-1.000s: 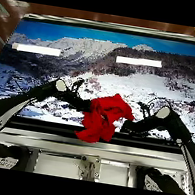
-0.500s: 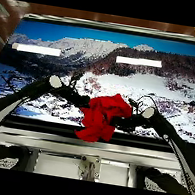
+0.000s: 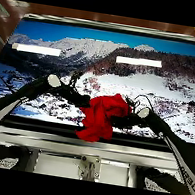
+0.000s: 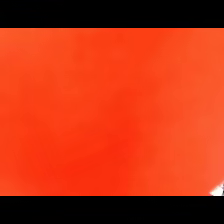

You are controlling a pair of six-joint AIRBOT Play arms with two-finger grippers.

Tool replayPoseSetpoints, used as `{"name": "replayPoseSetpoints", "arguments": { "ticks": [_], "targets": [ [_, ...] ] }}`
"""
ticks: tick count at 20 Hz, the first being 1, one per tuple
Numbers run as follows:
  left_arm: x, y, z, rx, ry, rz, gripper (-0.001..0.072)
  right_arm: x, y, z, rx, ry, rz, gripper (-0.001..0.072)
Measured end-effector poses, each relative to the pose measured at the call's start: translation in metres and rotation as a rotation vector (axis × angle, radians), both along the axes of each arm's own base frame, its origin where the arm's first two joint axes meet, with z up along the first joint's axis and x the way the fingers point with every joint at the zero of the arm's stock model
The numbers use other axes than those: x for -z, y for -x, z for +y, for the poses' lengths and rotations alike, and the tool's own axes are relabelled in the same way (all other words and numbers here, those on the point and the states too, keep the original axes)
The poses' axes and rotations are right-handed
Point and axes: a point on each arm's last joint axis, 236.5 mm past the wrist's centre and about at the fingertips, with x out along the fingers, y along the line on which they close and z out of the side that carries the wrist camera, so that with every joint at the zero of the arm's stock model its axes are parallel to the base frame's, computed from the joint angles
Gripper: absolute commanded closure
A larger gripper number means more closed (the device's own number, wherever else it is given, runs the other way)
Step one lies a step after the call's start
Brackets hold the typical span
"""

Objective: Fold the shirts.

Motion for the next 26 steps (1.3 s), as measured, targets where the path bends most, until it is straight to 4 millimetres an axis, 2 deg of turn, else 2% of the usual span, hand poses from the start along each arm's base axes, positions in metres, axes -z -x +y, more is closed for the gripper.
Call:
{"name": "replayPoseSetpoints", "arguments": {
  "ticks": [2, 4, 6, 8, 10, 12, 13, 14, 16, 17, 19, 21, 22, 24, 26],
  "targets": [
    [-0.002, -0.002, 0.001, 0.003, 0.004, -0.011, 0.0666, -0.003, -0.005, -0.003, -0.042, 0.023, -0.028, 0.0650],
    [-0.009, -0.008, 0.006, 0.013, -0.004, -0.050, 0.0666, -0.016, -0.009, -0.009, -0.130, 0.058, -0.062, 0.0650],
    [-0.026, -0.021, 0.017, 0.020, -0.026, -0.130, 0.0666, -0.043, -0.018, -0.020, -0.239, 0.116, -0.129, 0.0650],
    [-0.061, -0.041, 0.032, 0.014, -0.041, -0.249, 0.0665, -0.088, -0.038, -0.034, -0.320, 0.191, -0.251, 0.0650],
    [-0.117, -0.062, 0.048, -0.010, -0.038, -0.400, 0.0665, -0.153, -0.062, -0.047, -0.347, 0.261, -0.430, 0.0650],
    [-0.189, -0.076, 0.062, -0.046, -0.012, -0.577, 0.0665, -0.231, -0.078, -0.054, -0.317, 0.292, -0.636, 0.0650],
    [-0.232, -0.078, 0.067, -0.057, 0.005, -0.681, 0.0665, -0.270, -0.080, -0.055, -0.293, 0.292, -0.731, 0.0650],
    [-0.270, -0.076, 0.070, -0.061, 0.023, -0.777, 0.0665, -0.310, -0.078, -0.057, -0.266, 0.282, -0.823, 0.0650],
    [-0.346, -0.063, 0.076, -0.060, 0.060, -0.972, 0.0665, -0.376, -0.067, -0.059, -0.218, 0.255, -0.977, 0.0650],
    [-0.375, -0.054, 0.079, -0.059, 0.073, -1.050, 0.0665, -0.404, -0.060, -0.061, -0.196, 0.242, -1.041, 0.0650],
    [-0.417, -0.037, 0.087, -0.057, 0.077, -1.172, 0.0665, -0.447, -0.046, -0.064, -0.163, 0.220, -1.136, 0.0650],
    [-0.433, -0.025, 0.097, -0.041, 0.031, -1.236, 0.0665, -0.474, -0.036, -0.067, -0.146, 0.207, -1.196, 0.0650],
    [-0.430, -0.022, 0.102, -0.025, -0.008, -1.238, 0.0665, -0.481, -0.031, -0.069, -0.143, 0.206, -1.209, 0.0650],
    [-0.414, -0.018, 0.116, 0.015, -0.115, -1.207, 0.0665, -0.489, -0.024, -0.071, -0.139, 0.206, -1.218, 0.0650],
    [-0.395, -0.016, 0.134, 0.031, -0.226, -1.156, 0.0665, -0.486, -0.021, -0.078, -0.135, 0.233, -1.196, 0.0650]
  ]
}}
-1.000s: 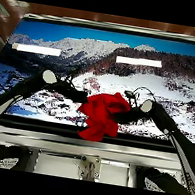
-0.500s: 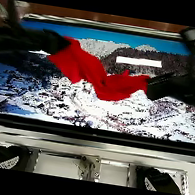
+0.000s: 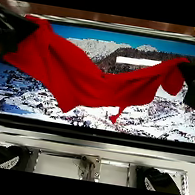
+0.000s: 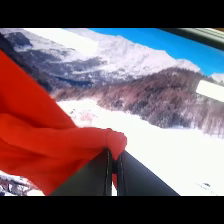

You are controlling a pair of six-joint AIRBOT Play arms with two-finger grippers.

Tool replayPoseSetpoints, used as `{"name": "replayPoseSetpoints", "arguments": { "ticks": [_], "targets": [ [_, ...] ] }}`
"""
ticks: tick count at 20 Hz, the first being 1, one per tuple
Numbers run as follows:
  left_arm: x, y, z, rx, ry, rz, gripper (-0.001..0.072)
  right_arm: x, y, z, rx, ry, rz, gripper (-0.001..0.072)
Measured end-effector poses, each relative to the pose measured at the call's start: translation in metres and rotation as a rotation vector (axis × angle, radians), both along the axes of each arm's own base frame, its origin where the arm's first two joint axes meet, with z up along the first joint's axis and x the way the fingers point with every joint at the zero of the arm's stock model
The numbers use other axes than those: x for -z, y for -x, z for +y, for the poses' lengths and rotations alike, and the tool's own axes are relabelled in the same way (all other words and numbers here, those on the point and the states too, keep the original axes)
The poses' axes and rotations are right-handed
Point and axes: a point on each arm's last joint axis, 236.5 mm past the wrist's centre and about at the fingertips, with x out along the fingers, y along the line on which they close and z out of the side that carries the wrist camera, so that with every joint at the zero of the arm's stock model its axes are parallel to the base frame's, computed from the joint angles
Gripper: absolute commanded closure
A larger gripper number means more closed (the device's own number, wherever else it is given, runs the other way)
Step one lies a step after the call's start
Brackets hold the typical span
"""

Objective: Fold the shirts.

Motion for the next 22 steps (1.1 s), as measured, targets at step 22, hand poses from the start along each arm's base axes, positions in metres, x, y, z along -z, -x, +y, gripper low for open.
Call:
{"name": "replayPoseSetpoints", "arguments": {
  "ticks": [22],
  "targets": [
    [0.016, -0.097, 0.033, -0.198, -0.177, -0.138, 0.0665, 0.223, 0.013, -0.011, 0.162, 0.194, 0.931, 0.0651]
  ]
}}
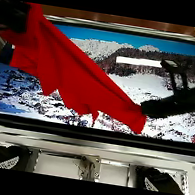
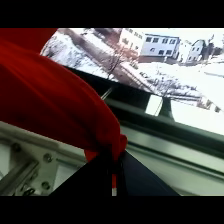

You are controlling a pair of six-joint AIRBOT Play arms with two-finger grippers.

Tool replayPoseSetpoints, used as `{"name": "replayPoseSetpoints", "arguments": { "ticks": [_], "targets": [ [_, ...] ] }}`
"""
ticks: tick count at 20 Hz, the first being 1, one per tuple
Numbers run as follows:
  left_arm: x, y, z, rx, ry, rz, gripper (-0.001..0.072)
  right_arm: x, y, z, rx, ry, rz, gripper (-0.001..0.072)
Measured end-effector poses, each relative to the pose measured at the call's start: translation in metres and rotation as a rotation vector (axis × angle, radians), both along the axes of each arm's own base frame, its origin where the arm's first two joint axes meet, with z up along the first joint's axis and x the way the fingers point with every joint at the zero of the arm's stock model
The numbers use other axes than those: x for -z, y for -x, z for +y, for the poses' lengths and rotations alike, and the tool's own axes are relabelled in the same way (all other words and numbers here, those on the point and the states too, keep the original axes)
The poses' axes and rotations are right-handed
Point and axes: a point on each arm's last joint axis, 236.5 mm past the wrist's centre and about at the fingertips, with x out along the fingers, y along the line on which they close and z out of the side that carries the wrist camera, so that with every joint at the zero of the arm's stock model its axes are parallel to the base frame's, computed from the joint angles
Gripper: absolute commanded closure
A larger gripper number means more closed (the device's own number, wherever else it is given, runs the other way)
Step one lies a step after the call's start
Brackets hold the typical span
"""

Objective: Fold the shirts.

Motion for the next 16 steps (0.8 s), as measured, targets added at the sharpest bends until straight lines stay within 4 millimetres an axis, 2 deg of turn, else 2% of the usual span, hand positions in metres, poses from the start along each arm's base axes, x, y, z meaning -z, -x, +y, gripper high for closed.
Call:
{"name": "replayPoseSetpoints", "arguments": {
  "ticks": [3, 4, 7, 8, 9, 10, 11, 12, 14, 16],
  "targets": [
    [0.076, -0.056, -0.020, -0.007, -0.018, 0.142, 0.0664, 0.043, -0.052, -0.010, 0.025, 0.098, -0.022, 0.0651],
    [0.110, -0.072, -0.027, -0.015, -0.013, 0.211, 0.0664, 0.058, -0.070, -0.011, 0.031, 0.120, -0.034, 0.0651],
    [0.207, -0.105, -0.045, -0.049, 0.025, 0.406, 0.0663, 0.099, -0.110, -0.009, 0.048, 0.151, -0.057, 0.0651],
    [0.236, -0.110, -0.049, -0.064, 0.041, 0.467, 0.0634, 0.112, -0.122, -0.007, 0.052, 0.157, -0.065, 0.0650],
    [0.263, -0.113, -0.052, -0.082, 0.052, 0.529, 0.0437, 0.122, -0.131, -0.006, 0.057, 0.158, -0.074, 0.0651],
    [0.284, -0.112, -0.053, -0.097, 0.058, 0.584, 0.0127, 0.132, -0.139, -0.004, 0.064, 0.158, -0.082, 0.0651],
    [0.303, -0.109, -0.052, -0.113, 0.061, 0.641, 0.0071, 0.140, -0.146, -0.003, 0.069, 0.158, -0.089, 0.0651],
    [0.318, -0.104, -0.048, -0.132, 0.060, 0.697, 0.0068, 0.145, -0.151, -0.002, 0.074, 0.158, -0.095, 0.0651],
    [0.331, -0.095, -0.032, -0.171, 0.054, 0.775, 0.0033, 0.154, -0.157, -0.001, 0.079, 0.159, -0.098, 0.0651],
    [0.333, -0.080, -0.007, -0.213, 0.065, 0.867, 0.0031, 0.158, -0.159, -0.001, 0.081, 0.160, -0.099, 0.0651]
  ]
}}
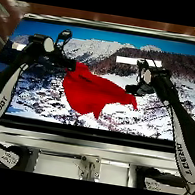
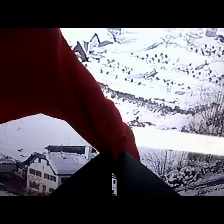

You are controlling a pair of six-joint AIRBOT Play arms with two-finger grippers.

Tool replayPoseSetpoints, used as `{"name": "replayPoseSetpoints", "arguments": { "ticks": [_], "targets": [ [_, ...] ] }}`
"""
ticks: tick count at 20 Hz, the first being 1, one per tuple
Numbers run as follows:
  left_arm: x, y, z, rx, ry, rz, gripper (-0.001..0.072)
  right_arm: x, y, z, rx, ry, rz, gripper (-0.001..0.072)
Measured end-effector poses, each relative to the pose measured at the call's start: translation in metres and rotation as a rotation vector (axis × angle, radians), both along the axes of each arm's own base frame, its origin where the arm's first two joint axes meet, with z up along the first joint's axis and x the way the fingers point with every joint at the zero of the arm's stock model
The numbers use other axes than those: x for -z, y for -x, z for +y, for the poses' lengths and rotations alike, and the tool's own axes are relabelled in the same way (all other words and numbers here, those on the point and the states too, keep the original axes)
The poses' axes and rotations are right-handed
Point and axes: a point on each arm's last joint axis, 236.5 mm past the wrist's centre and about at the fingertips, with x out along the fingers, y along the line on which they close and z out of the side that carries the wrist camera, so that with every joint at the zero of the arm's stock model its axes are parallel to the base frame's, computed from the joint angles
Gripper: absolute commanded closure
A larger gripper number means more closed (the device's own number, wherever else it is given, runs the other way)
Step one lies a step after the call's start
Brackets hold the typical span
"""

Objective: Fold the shirts.

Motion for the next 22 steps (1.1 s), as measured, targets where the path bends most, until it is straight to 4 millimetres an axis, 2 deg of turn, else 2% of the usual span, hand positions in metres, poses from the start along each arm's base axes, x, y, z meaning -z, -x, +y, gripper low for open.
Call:
{"name": "replayPoseSetpoints", "arguments": {
  "ticks": [4, 6, 9, 13, 16, 20, 21, 22],
  "targets": [
    [-0.006, 0.052, 0.030, -0.032, 0.158, 0.205, 0.0031, 0.004, 0.000, -0.001, 0.001, 0.005, 0.009, 0.0651],
    [0.004, 0.081, 0.037, -0.061, 0.249, 0.299, 0.0031, 0.005, 0.001, -0.001, 0.001, 0.006, 0.013, 0.0651],
    [0.036, 0.133, 0.028, -0.107, 0.371, 0.443, 0.0031, 0.005, 0.001, -0.001, 0.001, 0.007, 0.016, 0.0651],
    [0.075, 0.174, -0.012, -0.150, 0.523, 0.529, 0.0032, 0.005, 0.000, -0.001, 0.002, 0.006, 0.012, 0.0651],
    [0.094, 0.180, -0.038, -0.176, 0.572, 0.515, 0.0034, 0.005, 0.000, -0.001, 0.002, 0.005, 0.012, 0.0651],
    [0.107, 0.167, -0.058, -0.222, 0.587, 0.435, 0.0048, 0.005, 0.000, -0.001, 0.002, 0.005, 0.012, 0.0651],
    [0.110, 0.163, -0.058, -0.234, 0.584, 0.417, 0.0110, 0.005, 0.000, 0.000, 0.002, 0.005, 0.012, 0.0651],
    [0.111, 0.157, -0.058, -0.252, 0.585, 0.392, 0.0284, 0.005, 0.000, 0.000, 0.002, 0.004, 0.012, 0.0651]
  ]
}}
